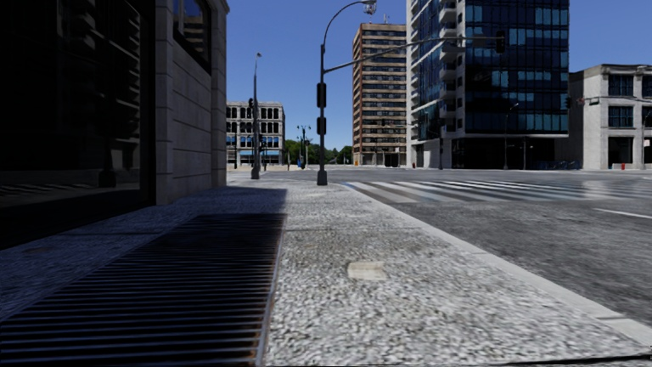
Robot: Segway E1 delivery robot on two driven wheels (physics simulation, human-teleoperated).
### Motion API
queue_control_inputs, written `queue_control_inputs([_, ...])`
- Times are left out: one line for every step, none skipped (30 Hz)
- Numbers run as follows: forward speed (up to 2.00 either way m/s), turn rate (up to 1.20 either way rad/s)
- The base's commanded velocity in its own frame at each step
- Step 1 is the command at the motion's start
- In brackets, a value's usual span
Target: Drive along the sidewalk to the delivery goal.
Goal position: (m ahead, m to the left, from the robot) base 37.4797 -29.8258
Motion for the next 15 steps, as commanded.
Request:
queue_control_inputs([2.00, 0.00])
queue_control_inputs([2.00, 0.00])
queue_control_inputs([2.00, 0.00])
queue_control_inputs([2.00, 0.00])
queue_control_inputs([2.00, 0.00])
queue_control_inputs([2.00, 0.00])
queue_control_inputs([2.00, 0.00])
queue_control_inputs([2.00, 0.00])
queue_control_inputs([2.00, 0.00])
queue_control_inputs([2.00, 0.00])
queue_control_inputs([2.00, 0.00])
queue_control_inputs([2.00, 0.00])
queue_control_inputs([2.00, 0.00])
queue_control_inputs([2.00, 0.00])
queue_control_inputs([2.00, 0.00])
